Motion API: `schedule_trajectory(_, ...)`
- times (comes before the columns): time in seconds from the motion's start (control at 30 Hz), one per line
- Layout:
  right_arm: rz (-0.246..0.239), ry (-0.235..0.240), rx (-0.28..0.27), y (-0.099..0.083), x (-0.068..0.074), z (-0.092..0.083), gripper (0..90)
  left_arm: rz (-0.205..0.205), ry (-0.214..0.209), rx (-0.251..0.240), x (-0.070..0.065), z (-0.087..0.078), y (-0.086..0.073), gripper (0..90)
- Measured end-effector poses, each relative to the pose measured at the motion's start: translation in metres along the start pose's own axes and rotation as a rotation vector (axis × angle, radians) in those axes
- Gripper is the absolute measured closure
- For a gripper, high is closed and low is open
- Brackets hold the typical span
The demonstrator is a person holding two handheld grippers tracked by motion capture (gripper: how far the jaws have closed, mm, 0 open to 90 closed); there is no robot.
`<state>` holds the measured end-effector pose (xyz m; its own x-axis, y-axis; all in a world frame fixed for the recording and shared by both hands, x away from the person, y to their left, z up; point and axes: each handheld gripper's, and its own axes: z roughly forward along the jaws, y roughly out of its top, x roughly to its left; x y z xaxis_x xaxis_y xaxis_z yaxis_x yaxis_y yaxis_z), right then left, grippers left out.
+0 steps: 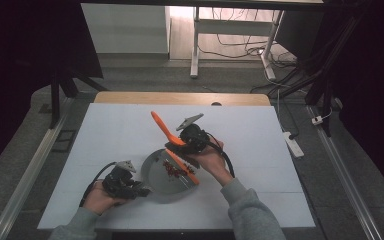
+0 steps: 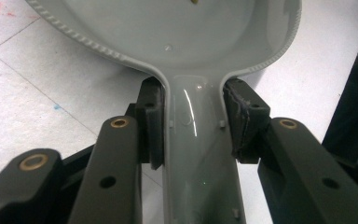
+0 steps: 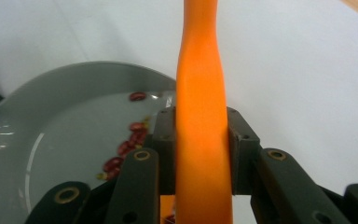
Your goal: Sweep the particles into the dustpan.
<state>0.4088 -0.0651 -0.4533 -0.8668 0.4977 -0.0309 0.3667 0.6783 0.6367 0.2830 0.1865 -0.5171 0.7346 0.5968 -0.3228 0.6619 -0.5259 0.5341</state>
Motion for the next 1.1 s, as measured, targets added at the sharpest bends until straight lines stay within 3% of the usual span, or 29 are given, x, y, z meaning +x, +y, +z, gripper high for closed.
schedule_trajectory(0.2,0.028,-0.056,0.036,-0.011,-0.013,0.002,70.6,-0.001,0.003,0.001,0.000,0.000,0.000,61.3)
schedule_trajectory(0.5,0.064,-0.062,0.068,-0.021,-0.023,0.011,70.6,-0.001,0.001,0.001,0.000,0.000,0.000,61.4)
schedule_trajectory(0.93,0.040,-0.048,0.094,-0.015,-0.007,0.016,70.6,-0.001,0.001,0.000,0.000,0.000,0.000,61.3)
schedule_trajectory(1.1,0.051,-0.032,0.090,-0.016,-0.001,0.016,70.6,-0.001,0.002,0.001,0.000,0.000,0.000,61.3)
